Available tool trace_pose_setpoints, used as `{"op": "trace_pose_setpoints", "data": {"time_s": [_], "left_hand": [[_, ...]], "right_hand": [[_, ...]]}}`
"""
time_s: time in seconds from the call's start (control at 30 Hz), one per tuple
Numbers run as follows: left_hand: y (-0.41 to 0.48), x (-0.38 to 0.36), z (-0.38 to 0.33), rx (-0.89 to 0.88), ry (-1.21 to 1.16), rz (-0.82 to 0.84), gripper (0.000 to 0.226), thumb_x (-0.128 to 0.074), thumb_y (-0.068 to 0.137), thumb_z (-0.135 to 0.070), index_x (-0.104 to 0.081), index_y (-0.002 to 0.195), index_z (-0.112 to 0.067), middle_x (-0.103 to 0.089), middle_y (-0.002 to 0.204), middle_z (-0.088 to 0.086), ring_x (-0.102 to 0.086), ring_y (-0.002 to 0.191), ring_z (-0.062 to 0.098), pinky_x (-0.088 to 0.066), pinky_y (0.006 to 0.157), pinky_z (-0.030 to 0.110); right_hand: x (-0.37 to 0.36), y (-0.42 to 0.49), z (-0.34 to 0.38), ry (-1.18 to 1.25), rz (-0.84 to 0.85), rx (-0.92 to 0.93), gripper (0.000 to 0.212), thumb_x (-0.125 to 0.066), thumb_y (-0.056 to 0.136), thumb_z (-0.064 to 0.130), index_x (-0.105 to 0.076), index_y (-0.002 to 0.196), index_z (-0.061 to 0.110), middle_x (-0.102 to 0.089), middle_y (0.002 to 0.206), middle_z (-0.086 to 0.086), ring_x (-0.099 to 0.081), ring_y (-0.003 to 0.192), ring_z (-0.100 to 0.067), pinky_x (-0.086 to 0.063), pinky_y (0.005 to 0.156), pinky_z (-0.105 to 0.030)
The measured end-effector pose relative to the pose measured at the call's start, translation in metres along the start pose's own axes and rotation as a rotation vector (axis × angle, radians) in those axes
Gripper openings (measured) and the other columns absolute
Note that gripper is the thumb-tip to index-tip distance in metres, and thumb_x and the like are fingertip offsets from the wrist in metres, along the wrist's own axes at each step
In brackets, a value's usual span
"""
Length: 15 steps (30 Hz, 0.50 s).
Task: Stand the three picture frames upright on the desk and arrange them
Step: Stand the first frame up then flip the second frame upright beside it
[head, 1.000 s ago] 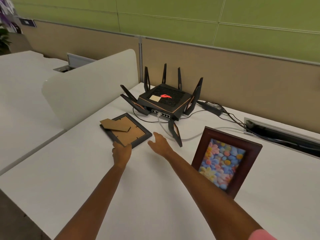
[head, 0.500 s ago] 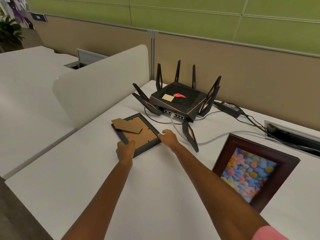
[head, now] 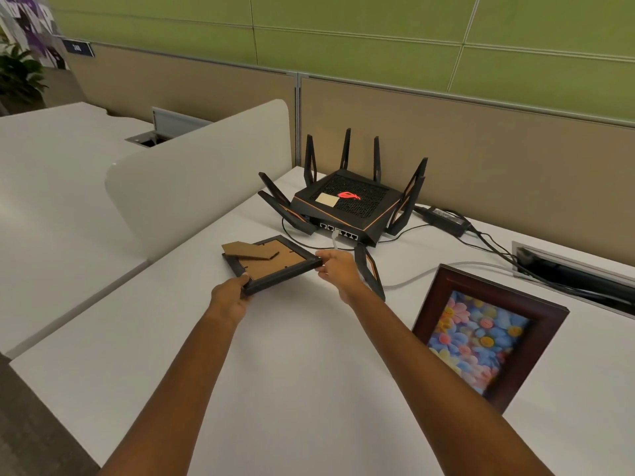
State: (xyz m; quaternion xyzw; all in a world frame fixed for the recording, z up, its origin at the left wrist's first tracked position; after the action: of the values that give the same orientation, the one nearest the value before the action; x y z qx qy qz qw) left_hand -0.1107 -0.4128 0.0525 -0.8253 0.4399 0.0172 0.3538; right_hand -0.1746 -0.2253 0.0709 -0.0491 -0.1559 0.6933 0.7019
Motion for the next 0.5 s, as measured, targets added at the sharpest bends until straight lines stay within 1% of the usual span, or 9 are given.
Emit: {"op": "trace_pose_setpoints", "data": {"time_s": [0.1,0.17,0.23,0.27,0.33,0.37,0.43,0.47,0.5], "left_hand": [[-0.018,-0.007,-0.003,0.013,-0.032,0.059,0.038,-0.048,0.09,-0.001,-0.039,0.126,0.009,-0.043,0.137,0.025,-0.045,0.125,0.036,-0.037,0.108,0.042],[-0.033,-0.015,-0.006,0.014,-0.071,0.118,0.036,-0.049,0.089,0.0,-0.041,0.124,0.006,-0.046,0.132,0.025,-0.047,0.124,0.035,-0.039,0.103,0.041],[-0.049,-0.024,-0.011,0.007,-0.1,0.183,0.024,-0.05,0.088,-0.001,-0.045,0.111,0.003,-0.049,0.119,0.025,-0.052,0.117,0.034,-0.043,0.095,0.041],[-0.058,-0.029,-0.014,-0.003,-0.109,0.208,0.019,-0.051,0.088,-0.001,-0.046,0.106,0.003,-0.05,0.113,0.023,-0.055,0.109,0.033,-0.045,0.09,0.041],[-0.072,-0.037,-0.019,-0.025,-0.109,0.246,0.011,-0.053,0.087,-0.001,-0.05,0.097,0.002,-0.055,0.103,0.02,-0.061,0.088,0.028,-0.049,0.082,0.037],[-0.079,-0.042,-0.021,-0.032,-0.109,0.266,0.006,-0.054,0.087,-0.002,-0.052,0.092,0.001,-0.056,0.097,0.019,-0.062,0.08,0.026,-0.052,0.077,0.033],[-0.094,-0.051,-0.026,-0.033,-0.147,0.304,0.003,-0.055,0.086,-0.001,-0.053,0.084,0.0,-0.058,0.09,0.019,-0.062,0.076,0.025,-0.058,0.059,0.027],[-0.101,-0.055,-0.028,-0.03,-0.18,0.322,0.003,-0.056,0.085,-0.001,-0.054,0.083,0.0,-0.058,0.088,0.019,-0.063,0.076,0.025,-0.059,0.052,0.026],[-0.108,-0.06,-0.031,-0.035,-0.206,0.341,0.004,-0.056,0.085,-0.001,-0.054,0.082,0.001,-0.059,0.088,0.018,-0.063,0.075,0.025,-0.058,0.049,0.026]], "right_hand": [[0.016,-0.012,0.007,0.074,-0.043,0.073,0.033,-0.04,0.089,-0.01,-0.059,0.114,0.0,-0.057,0.112,-0.016,-0.058,0.107,-0.03,-0.05,0.093,-0.034],[0.027,-0.02,0.011,0.17,-0.061,0.135,0.034,-0.04,0.087,-0.013,-0.062,0.109,0.001,-0.054,0.104,-0.007,-0.056,0.106,-0.027,-0.051,0.088,-0.03],[0.035,-0.029,0.017,0.234,-0.058,0.194,0.033,-0.042,0.086,-0.014,-0.063,0.107,0.002,-0.054,0.106,-0.006,-0.054,0.101,-0.021,-0.051,0.084,-0.027],[0.039,-0.034,0.02,0.245,-0.056,0.222,0.034,-0.044,0.085,-0.014,-0.063,0.107,0.003,-0.055,0.109,-0.008,-0.054,0.1,-0.02,-0.051,0.084,-0.026],[0.047,-0.043,0.029,0.239,-0.06,0.27,0.036,-0.046,0.083,-0.016,-0.062,0.109,0.004,-0.055,0.119,-0.014,-0.054,0.104,-0.022,-0.05,0.088,-0.028],[0.052,-0.048,0.035,0.22,-0.065,0.307,0.036,-0.046,0.083,-0.016,-0.062,0.109,0.004,-0.054,0.123,-0.017,-0.054,0.108,-0.025,-0.05,0.09,-0.03],[0.064,-0.059,0.05,0.135,-0.089,0.415,0.035,-0.049,0.081,-0.015,-0.061,0.11,0.002,-0.053,0.125,-0.02,-0.053,0.114,-0.03,-0.049,0.096,-0.038],[0.07,-0.065,0.059,0.088,-0.097,0.472,0.034,-0.051,0.081,-0.015,-0.06,0.11,0.001,-0.053,0.125,-0.021,-0.052,0.115,-0.031,-0.048,0.098,-0.043],[0.076,-0.072,0.068,0.056,-0.101,0.525,0.034,-0.052,0.08,-0.014,-0.06,0.11,0.0,-0.053,0.124,-0.021,-0.052,0.115,-0.031,-0.048,0.098,-0.045]]}}
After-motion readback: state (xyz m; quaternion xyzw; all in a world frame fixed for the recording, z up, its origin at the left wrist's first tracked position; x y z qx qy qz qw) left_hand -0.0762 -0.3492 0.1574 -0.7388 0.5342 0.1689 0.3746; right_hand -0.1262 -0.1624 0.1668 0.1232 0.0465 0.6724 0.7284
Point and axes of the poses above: each hand's wrist, its own y-axis towards the middle knuckle, its own x-axis out of the back of the hand, z = x × y, the point moved 6 cm from there along y, towards the middle knuckle
